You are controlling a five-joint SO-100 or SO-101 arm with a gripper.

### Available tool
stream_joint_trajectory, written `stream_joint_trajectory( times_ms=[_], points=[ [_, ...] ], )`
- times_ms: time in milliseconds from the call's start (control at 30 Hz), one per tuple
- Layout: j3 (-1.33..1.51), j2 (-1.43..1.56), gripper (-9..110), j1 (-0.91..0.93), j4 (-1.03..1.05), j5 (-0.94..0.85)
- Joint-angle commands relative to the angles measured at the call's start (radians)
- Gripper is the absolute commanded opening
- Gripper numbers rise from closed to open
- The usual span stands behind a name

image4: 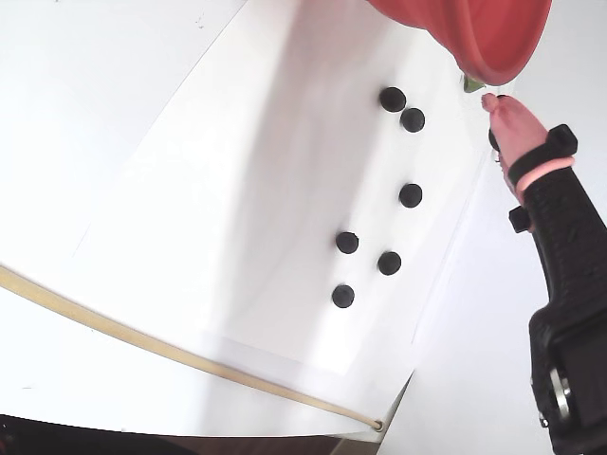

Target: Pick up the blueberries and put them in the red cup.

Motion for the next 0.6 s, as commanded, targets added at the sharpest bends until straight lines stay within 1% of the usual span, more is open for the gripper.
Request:
stream_joint_trajectory(
  times_ms=[0,567],
  points=[
    [-0.103,0.115,11,-0.008,0.002,-0.008],
    [-0.192,-0.009,11,-0.031,-0.064,-0.025]
  ],
)
